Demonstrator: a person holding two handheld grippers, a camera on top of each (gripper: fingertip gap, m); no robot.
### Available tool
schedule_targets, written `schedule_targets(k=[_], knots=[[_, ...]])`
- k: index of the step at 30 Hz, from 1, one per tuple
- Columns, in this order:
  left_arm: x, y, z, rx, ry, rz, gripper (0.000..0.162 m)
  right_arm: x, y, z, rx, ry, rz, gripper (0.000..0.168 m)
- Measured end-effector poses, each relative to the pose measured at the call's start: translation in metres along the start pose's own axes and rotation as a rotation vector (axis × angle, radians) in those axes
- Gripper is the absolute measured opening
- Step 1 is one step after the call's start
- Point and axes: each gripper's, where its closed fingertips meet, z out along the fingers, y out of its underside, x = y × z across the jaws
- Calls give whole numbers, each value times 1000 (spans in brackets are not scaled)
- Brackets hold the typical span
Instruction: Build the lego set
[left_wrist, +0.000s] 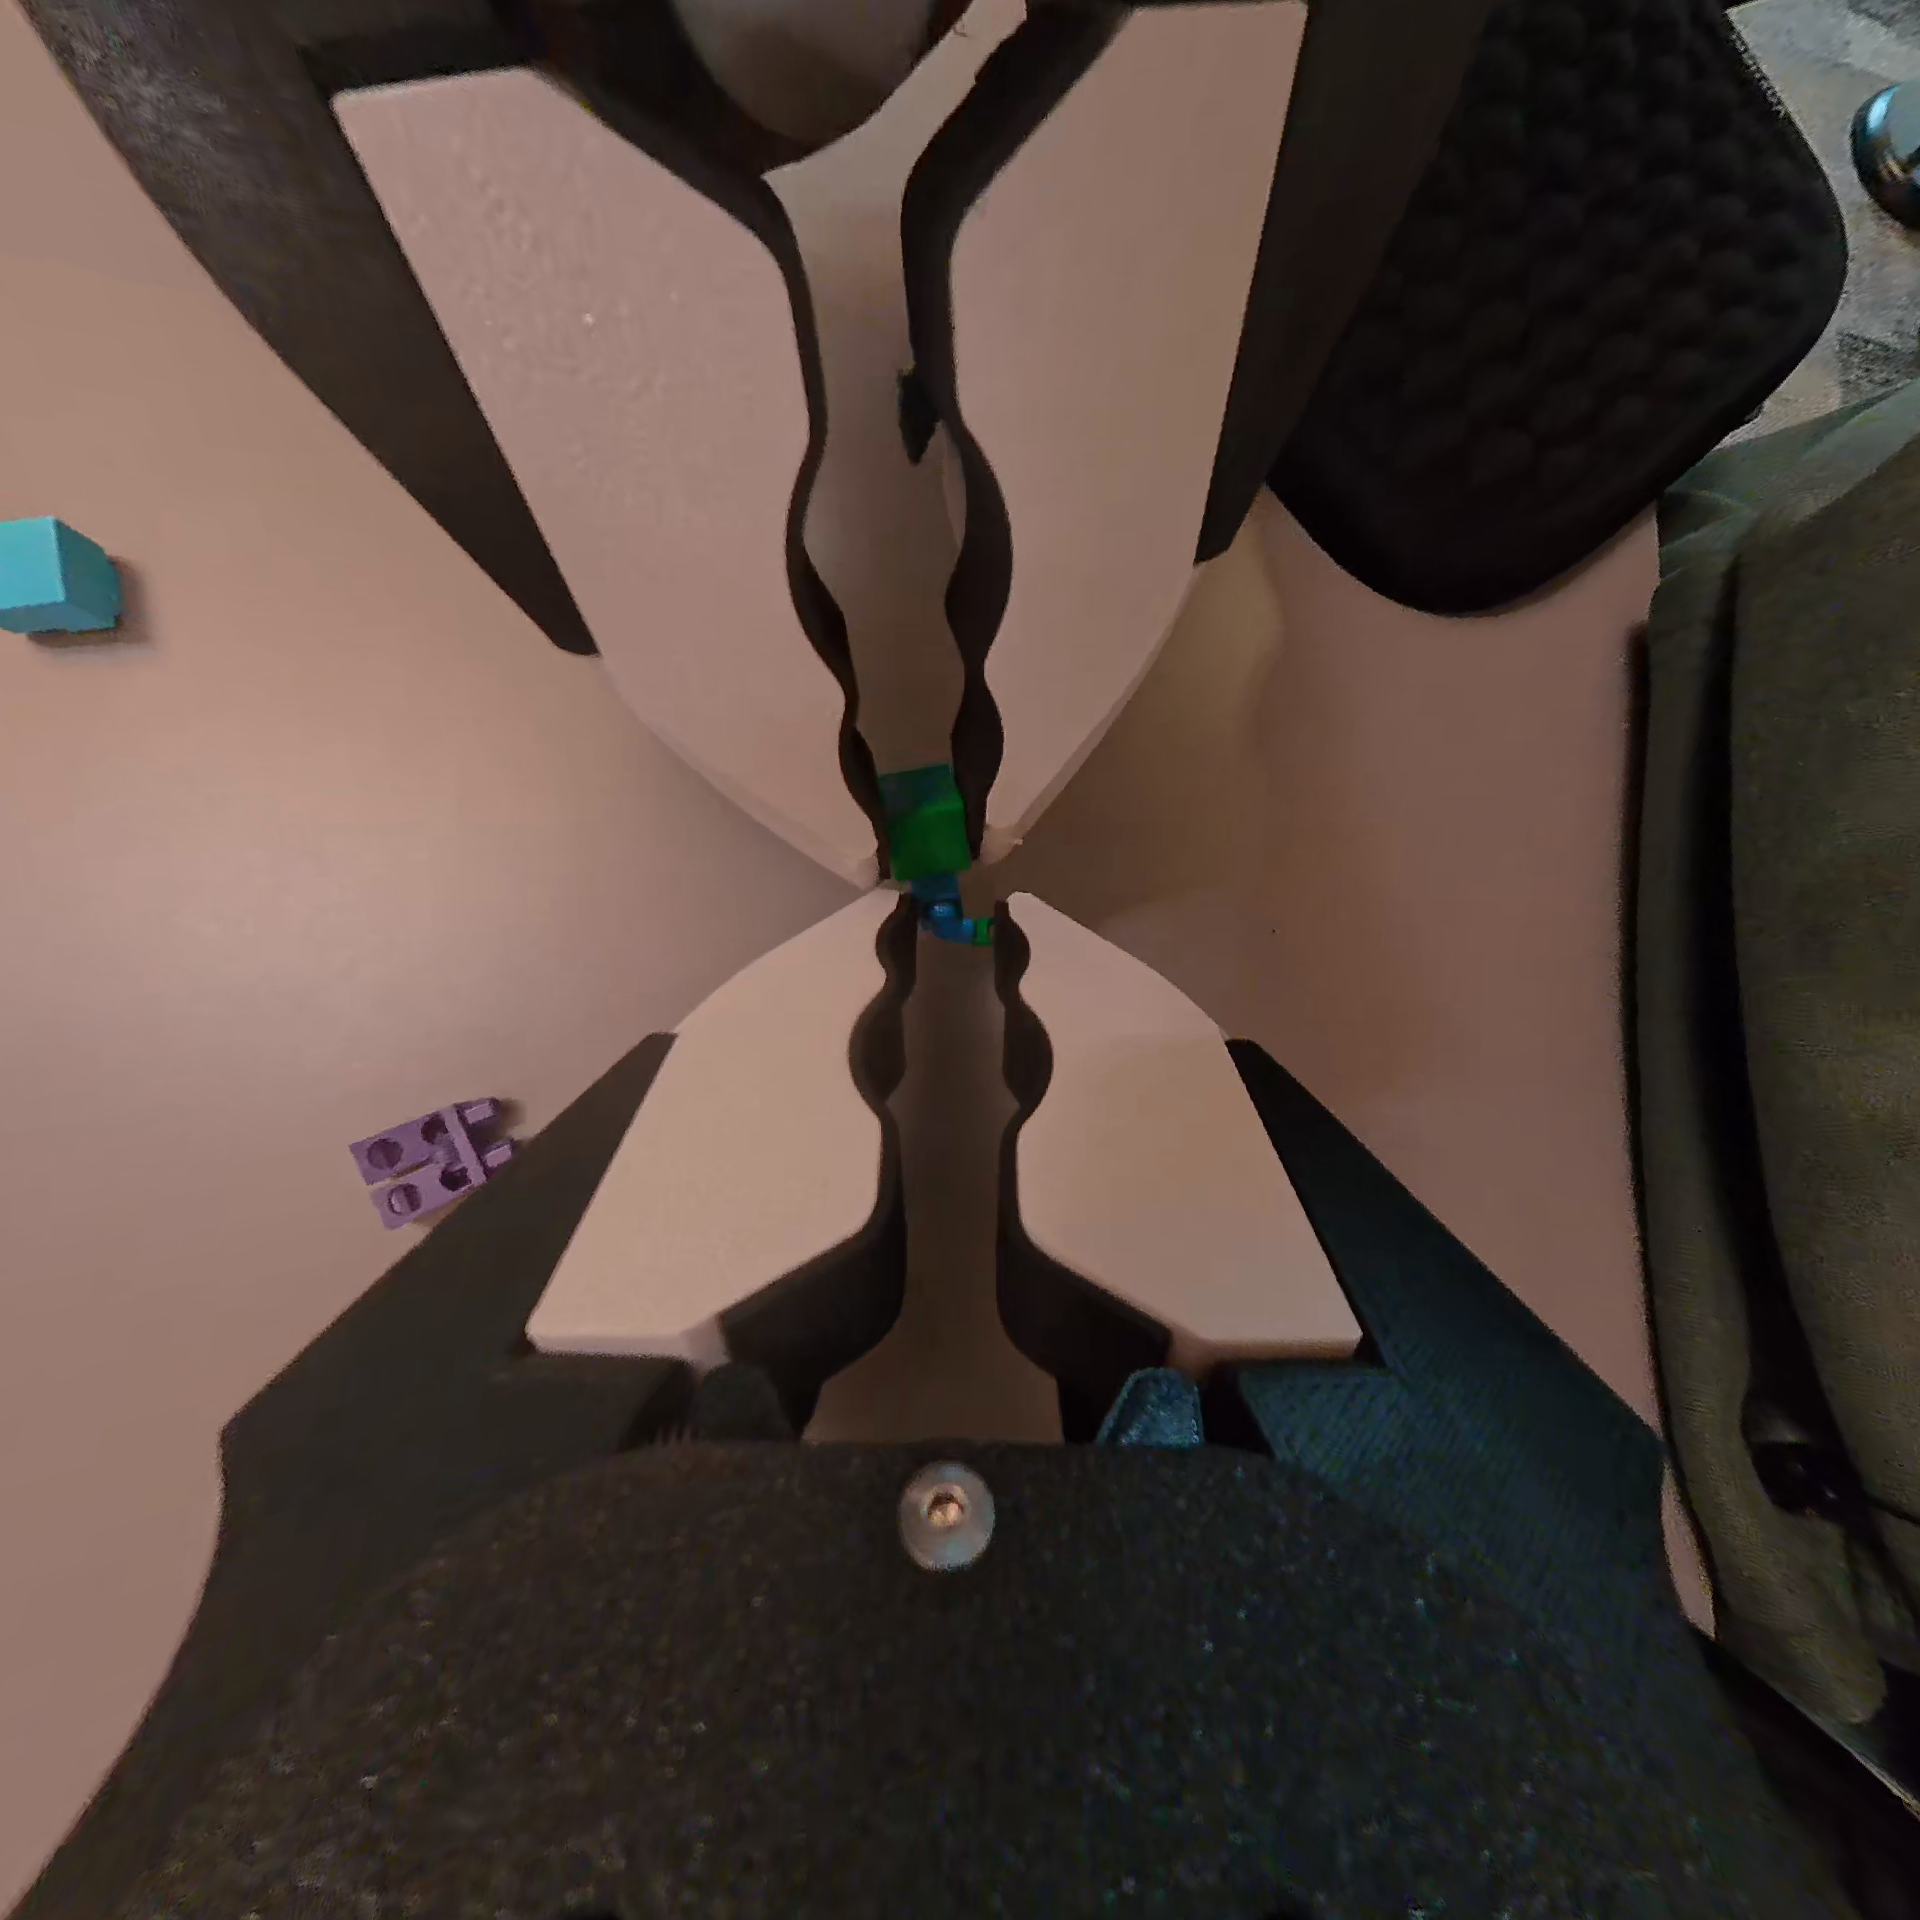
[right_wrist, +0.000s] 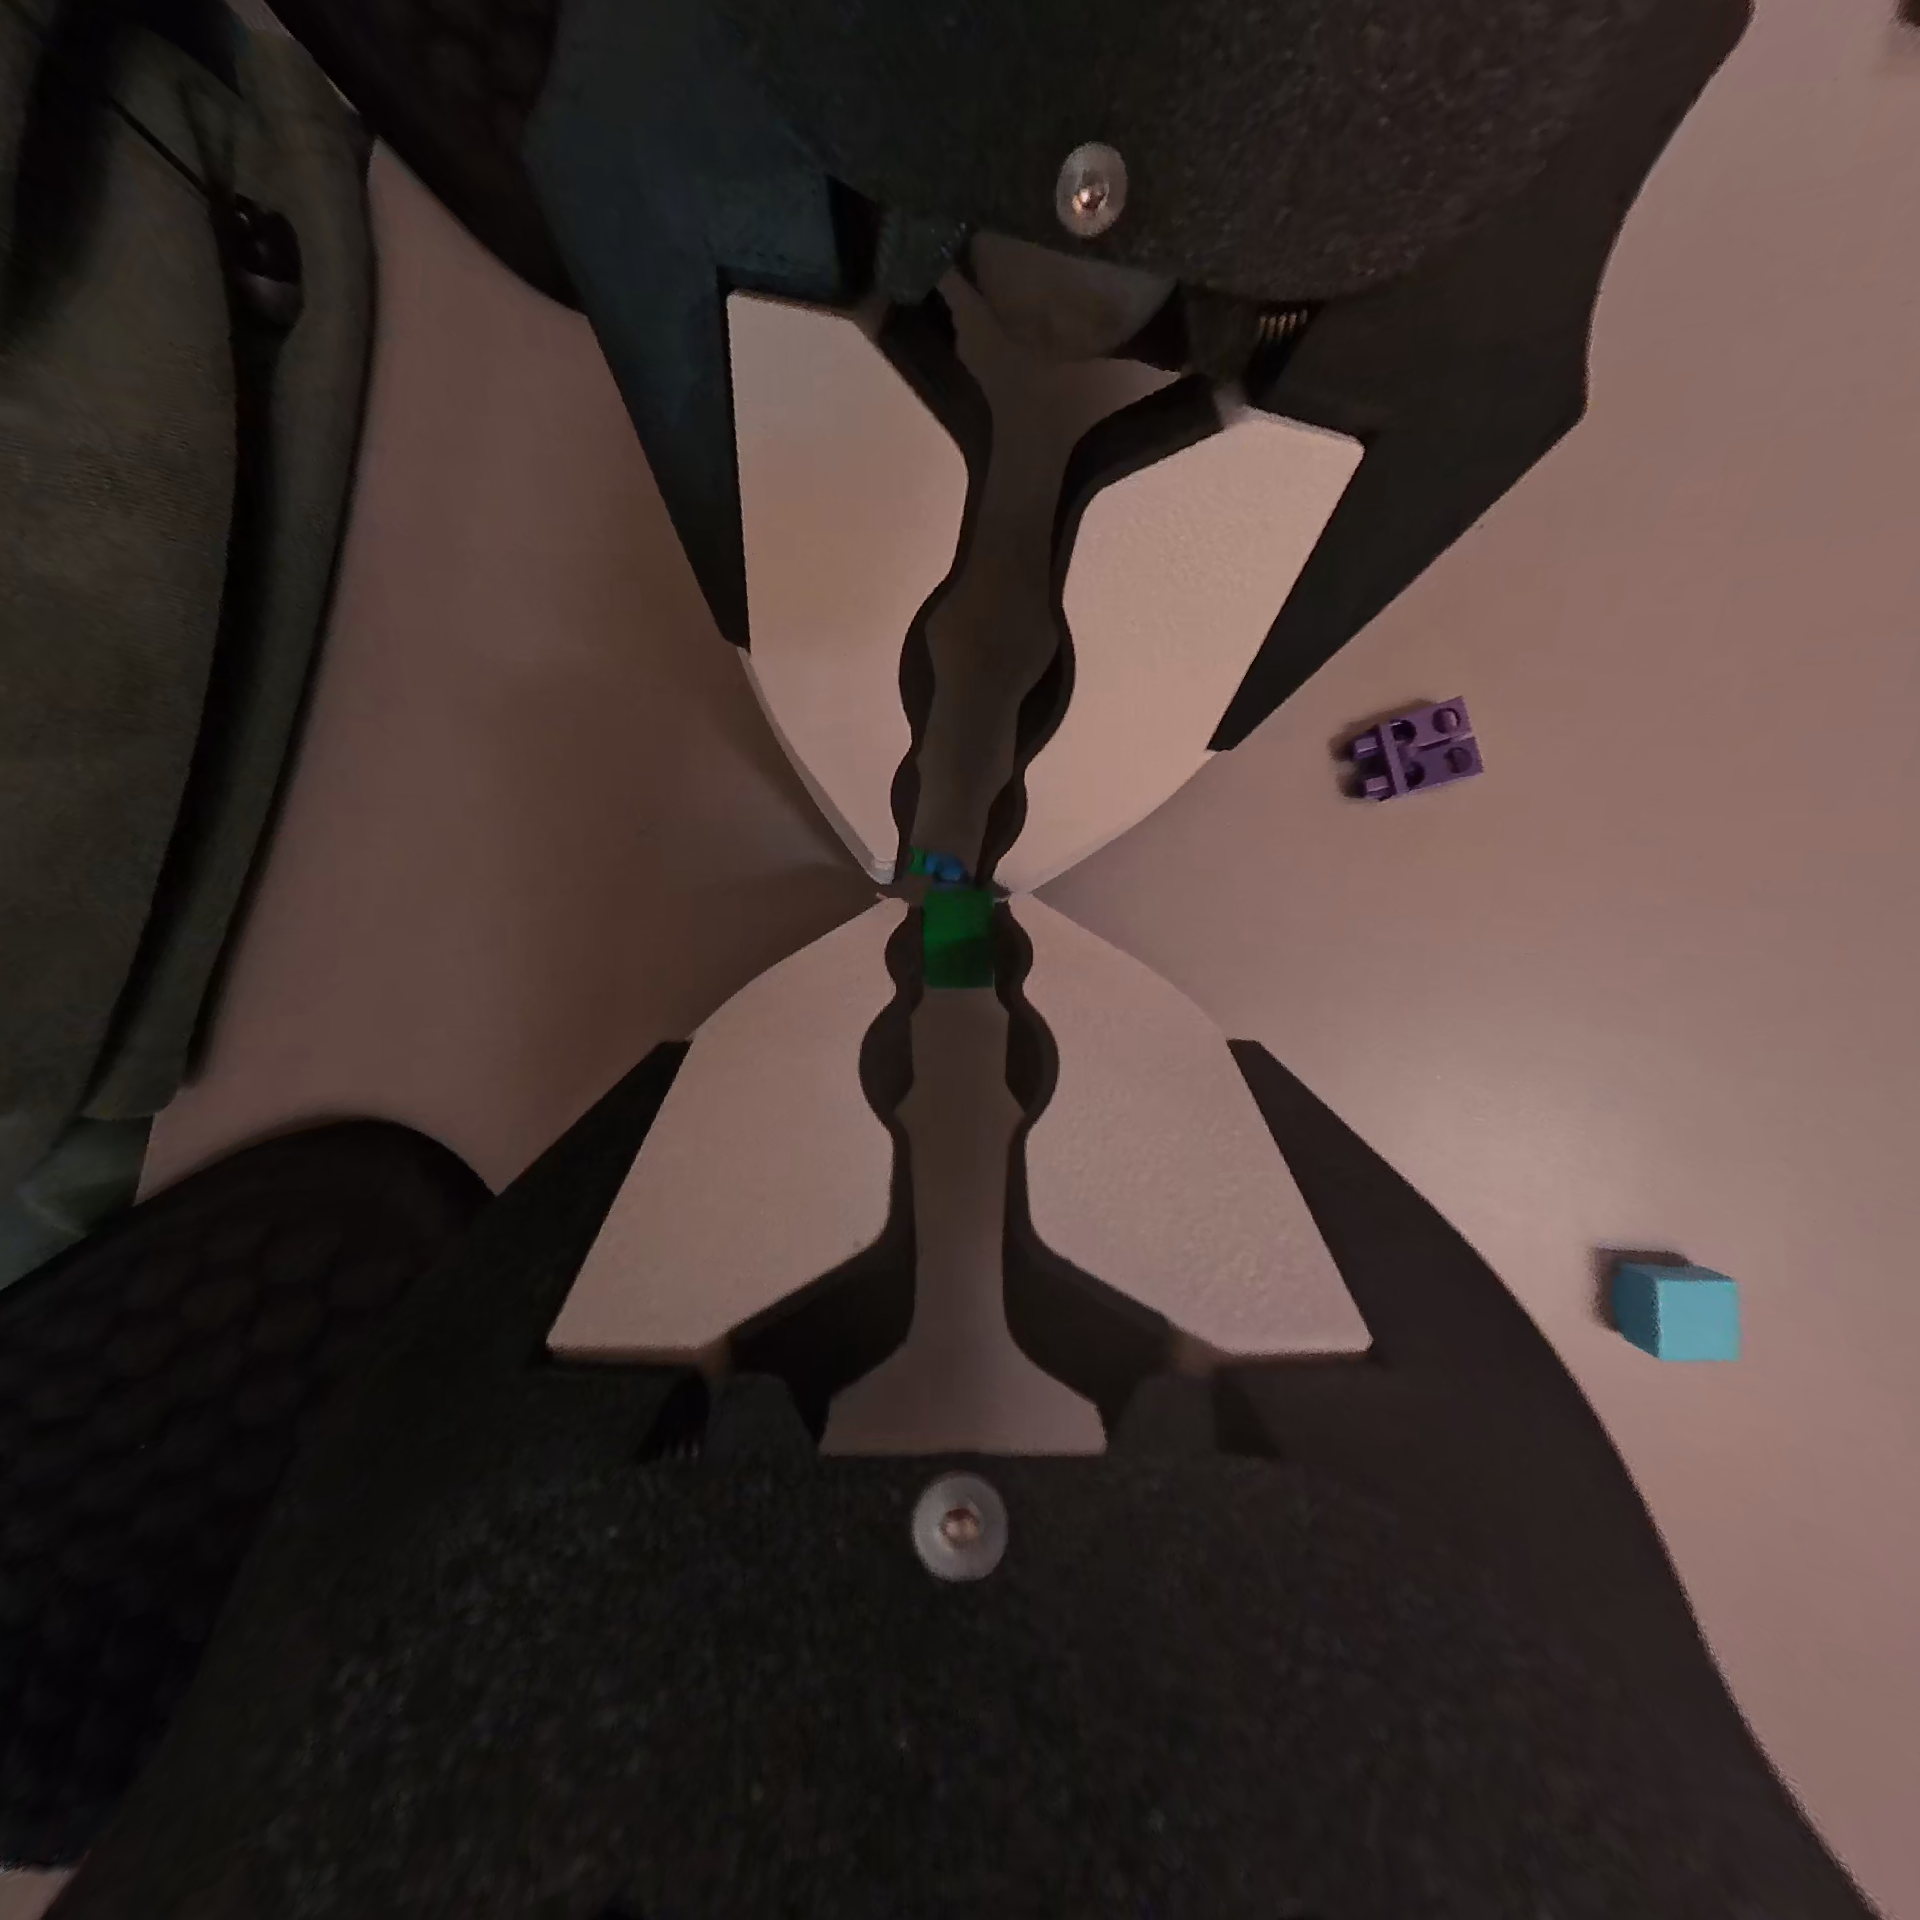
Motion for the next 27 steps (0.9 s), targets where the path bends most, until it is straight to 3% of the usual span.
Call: schedule_targets(k=[10, 15, 27], knots=[[-3, -4, -11, 104, -8, -31, 14, 2, -4, -9, 192, 43, 76, 12], [2, 2, -7, 83, -4, -18, 14, -2, 2, -4, 212, 57, 103, 12], [4, 3, -4, 61, -12, -5, 14, 7, 36, 1, -70, 173, 36, 16]])
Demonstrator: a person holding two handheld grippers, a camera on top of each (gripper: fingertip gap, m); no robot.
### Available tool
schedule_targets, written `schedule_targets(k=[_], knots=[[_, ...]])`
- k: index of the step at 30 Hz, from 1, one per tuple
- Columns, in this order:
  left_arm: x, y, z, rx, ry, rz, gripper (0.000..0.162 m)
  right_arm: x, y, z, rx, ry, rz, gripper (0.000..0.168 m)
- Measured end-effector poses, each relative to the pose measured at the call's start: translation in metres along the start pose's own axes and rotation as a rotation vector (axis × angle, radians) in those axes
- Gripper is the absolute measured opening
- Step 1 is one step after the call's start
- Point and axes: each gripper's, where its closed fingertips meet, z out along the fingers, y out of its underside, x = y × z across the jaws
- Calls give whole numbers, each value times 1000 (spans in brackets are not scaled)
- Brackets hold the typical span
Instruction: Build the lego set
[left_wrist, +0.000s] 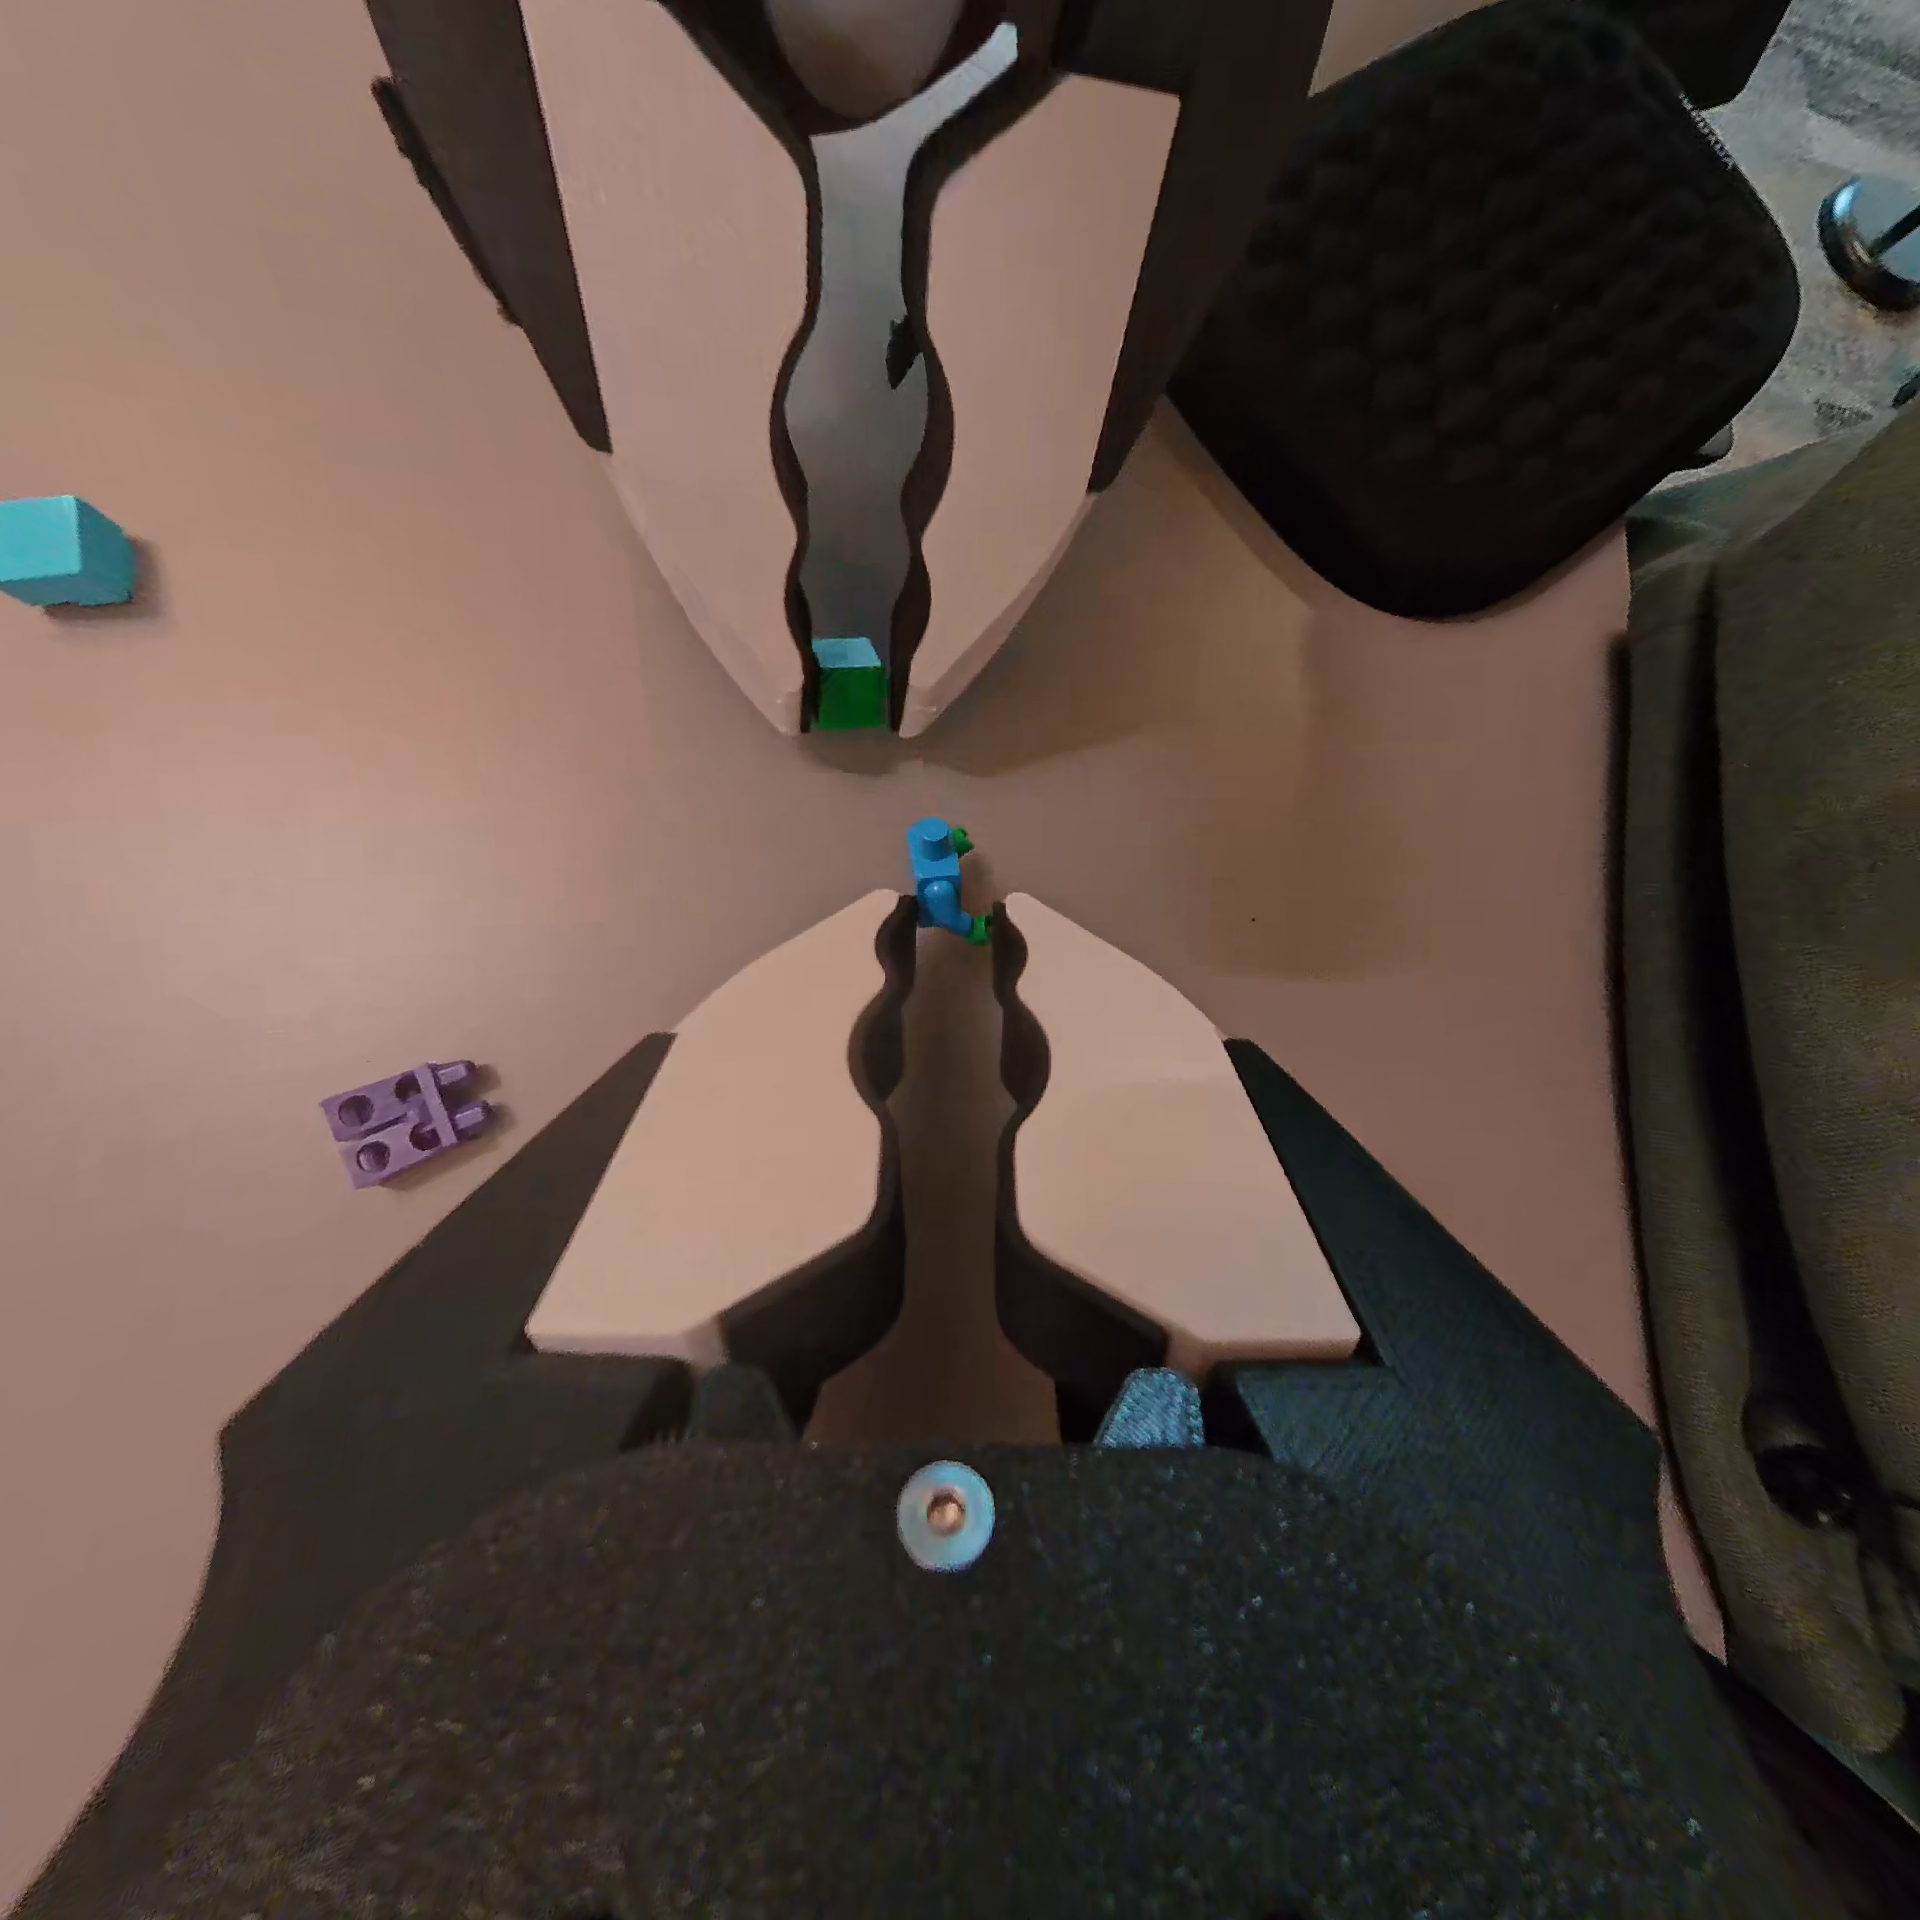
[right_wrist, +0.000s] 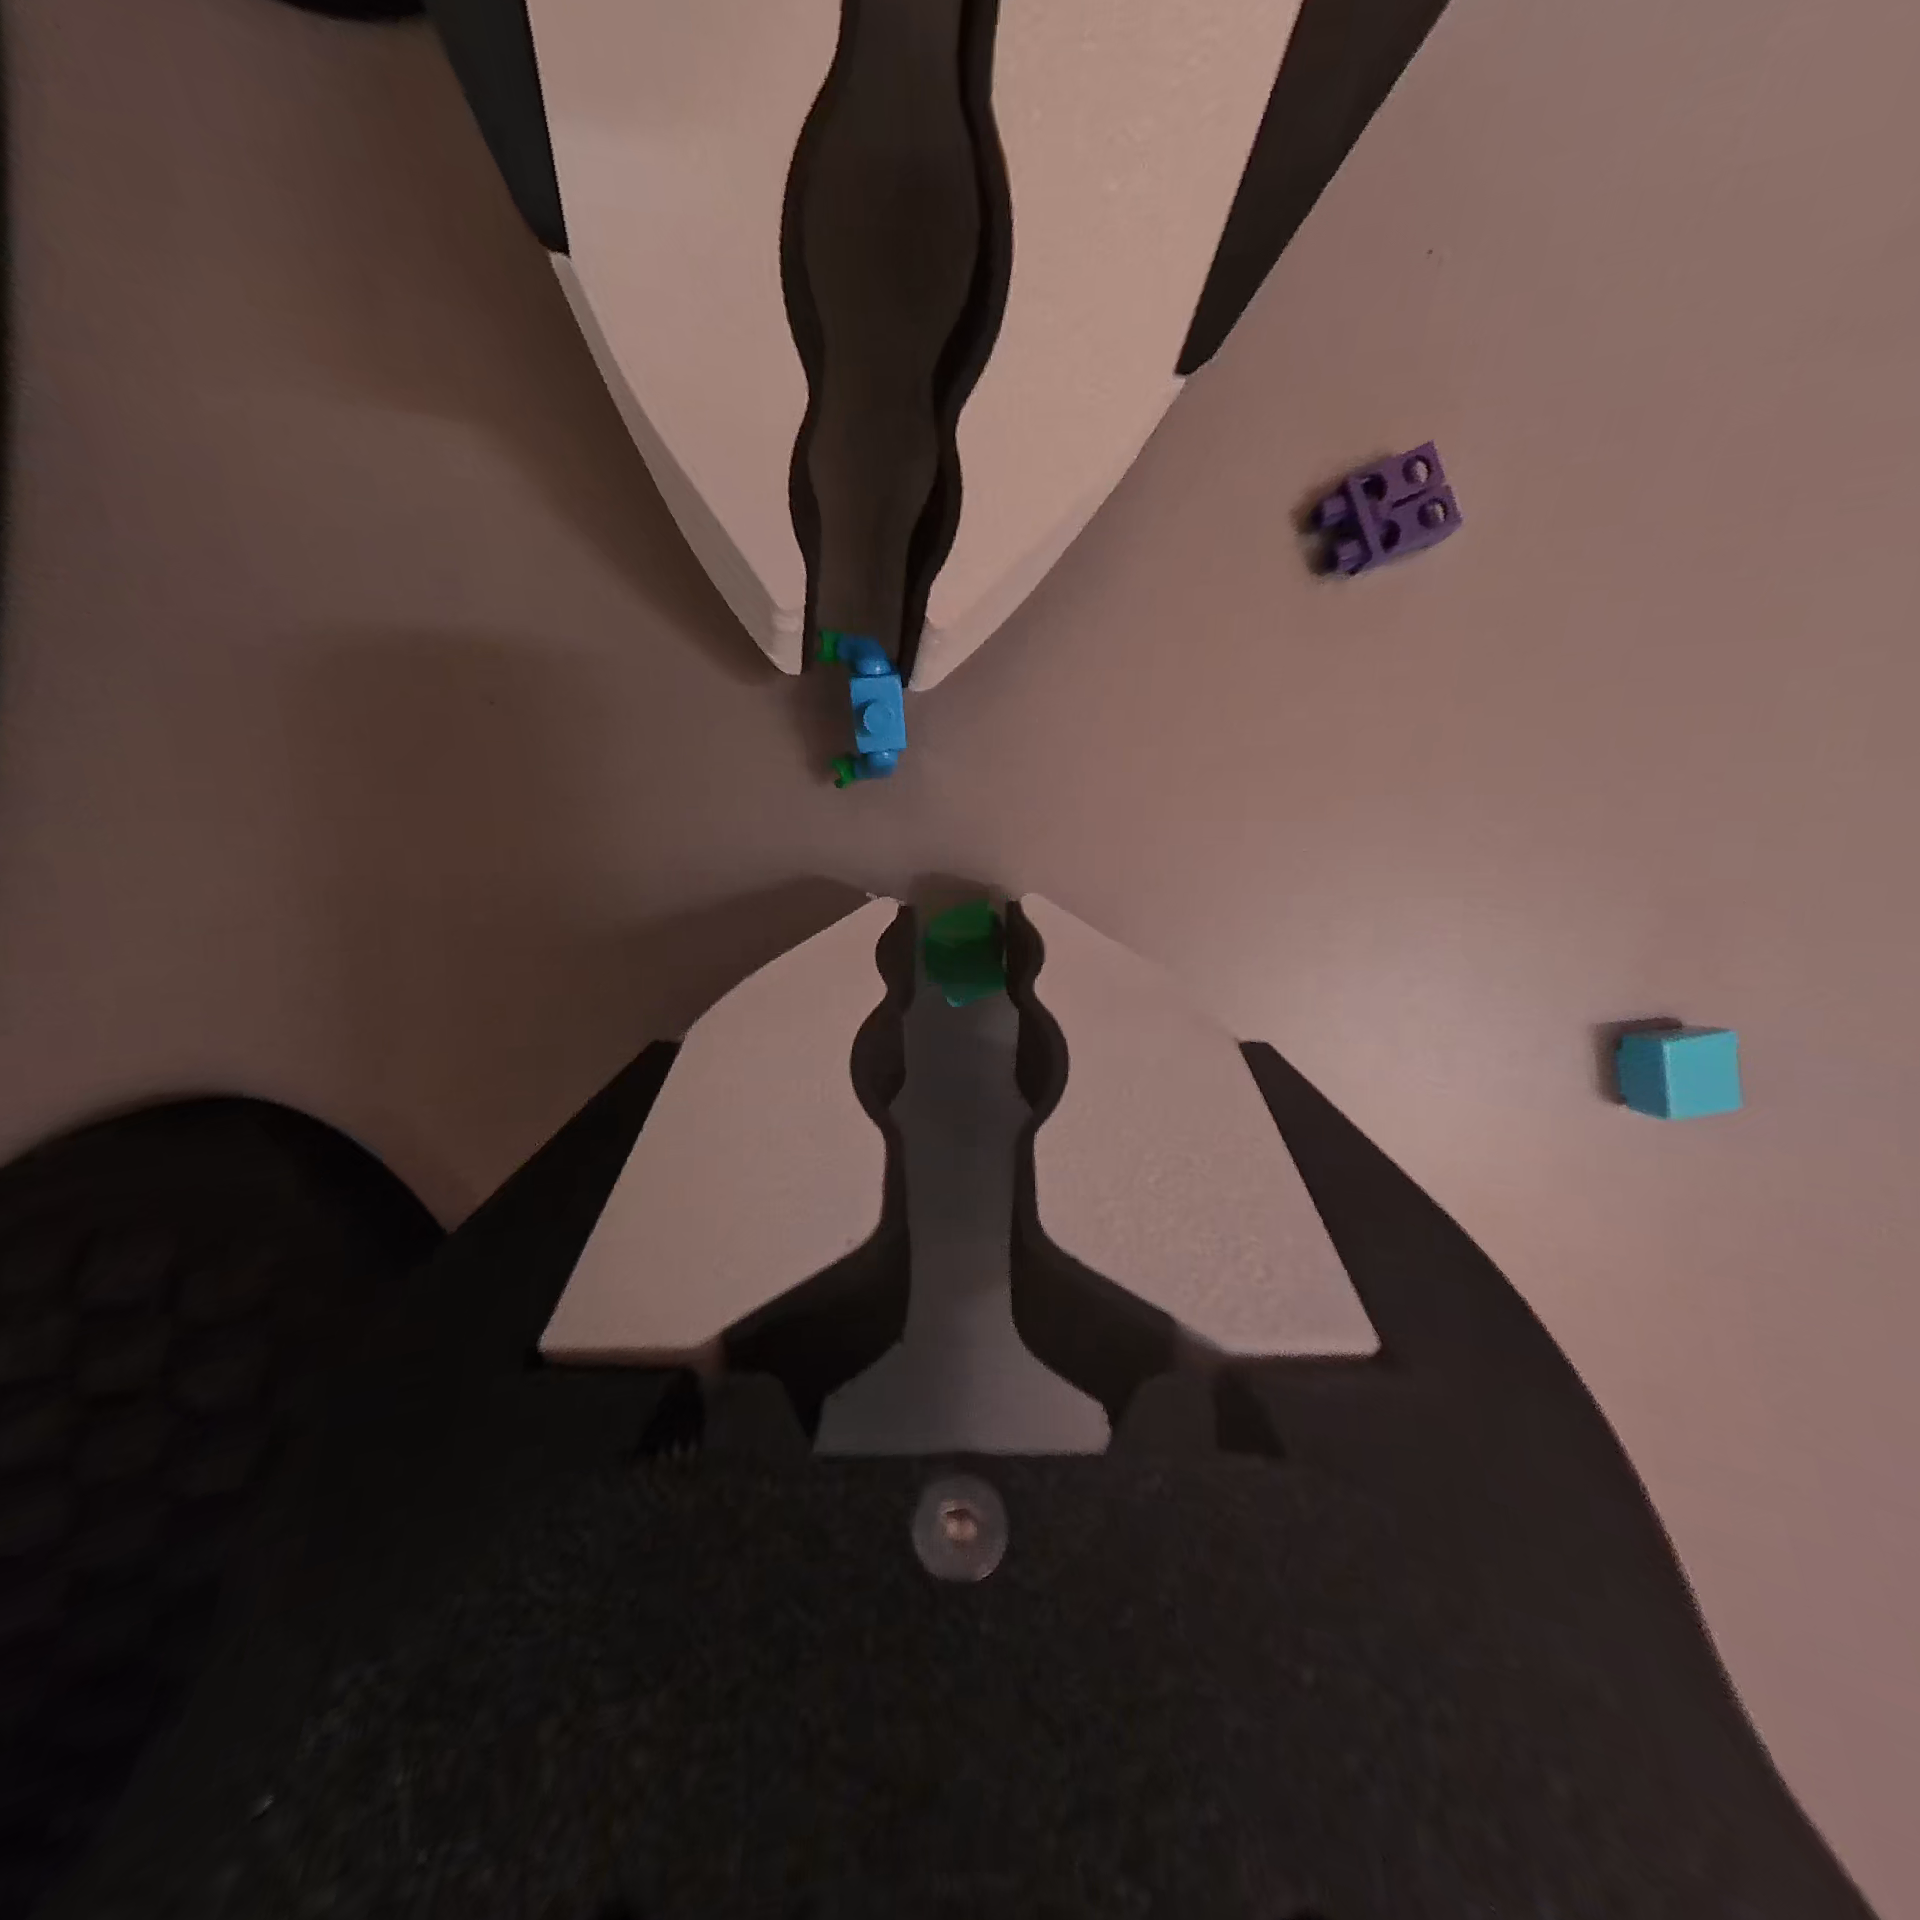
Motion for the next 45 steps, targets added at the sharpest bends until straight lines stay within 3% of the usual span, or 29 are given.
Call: schedule_targets(k=[9, 15, 17, 20, 22, 25, 34, 45], knots=[[7, -4, -10, 37, 10, 9, 13, -11, -32, -14, 169, 17, 15, 22], [12, -17, -20, 52, -6, 58, 13, -21, -44, -12, 262, 8, 14, 8], [15, -27, -29, 130, -12, 69, 16, -23, -50, -22, 361, 6, 56, 8], [19, -46, -48, 344, -49, 92, 31, -27, -68, -48, 628, -17, 153, 7], [22, -57, -60, 470, -77, 101, 28, -32, -79, -67, 801, -44, 201, 7], [35, -71, -73, 593, -54, 120, 22, -37, -89, -81, 917, -53, 206, 7], [50, -84, -80, 681, -35, 130, 8, -46, -96, -96, 983, -86, 182, 7], [51, -81, -78, 732, -68, 153, 7, -48, -94, -92, 969, -93, 184, 10]])
